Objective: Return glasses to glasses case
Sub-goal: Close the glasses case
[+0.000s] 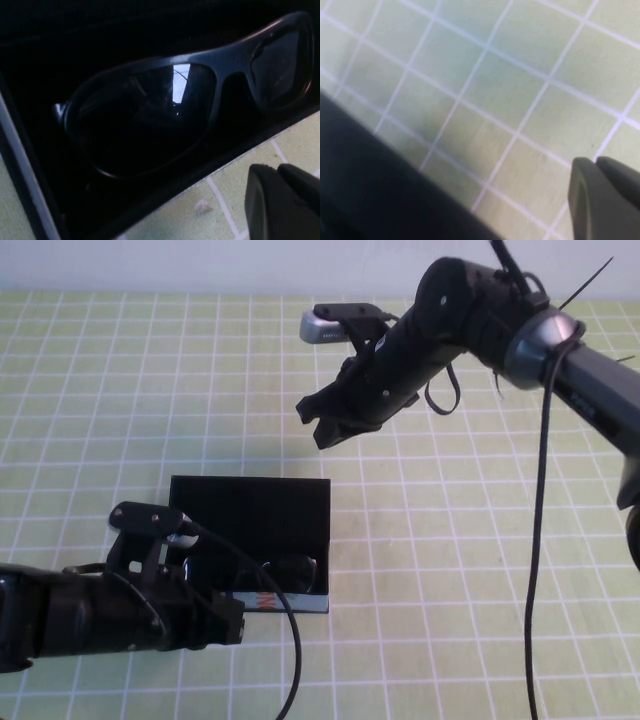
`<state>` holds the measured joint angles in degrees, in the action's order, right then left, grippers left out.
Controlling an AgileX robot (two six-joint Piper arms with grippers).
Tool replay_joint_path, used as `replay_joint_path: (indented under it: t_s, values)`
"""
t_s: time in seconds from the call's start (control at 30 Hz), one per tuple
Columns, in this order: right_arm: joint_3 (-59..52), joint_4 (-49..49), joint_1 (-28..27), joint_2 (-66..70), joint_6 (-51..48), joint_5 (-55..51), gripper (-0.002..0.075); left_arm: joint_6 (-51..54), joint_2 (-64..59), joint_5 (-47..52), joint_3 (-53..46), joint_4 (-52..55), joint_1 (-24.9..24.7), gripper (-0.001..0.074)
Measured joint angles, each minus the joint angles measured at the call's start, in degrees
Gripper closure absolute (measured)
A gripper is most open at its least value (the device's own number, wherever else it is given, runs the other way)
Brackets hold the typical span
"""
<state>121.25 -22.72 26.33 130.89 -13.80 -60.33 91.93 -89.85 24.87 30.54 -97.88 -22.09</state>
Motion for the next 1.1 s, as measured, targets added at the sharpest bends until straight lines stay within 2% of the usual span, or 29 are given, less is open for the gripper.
replay_joint_path:
  t_s: [0.47,0.83,1.1]
  values:
    - [0.0,-2.28,0.0,3.55,0.48,-0.11,0.0737,1.07,-4.29,1.86,0.1,-0.12,0.0,0.0737]
    - [0.0,-4.87,-0.04,3.55,-1.36,-8.7,0.0737,2.89,-5.28,2.93,0.45,-1.05,0.0,0.0737]
    - [0.0,-9.19,-0.04,3.55,-3.47,-9.43,0.0737,3.1,-5.28,2.83,0.53,-1.15,0.0,0.0737]
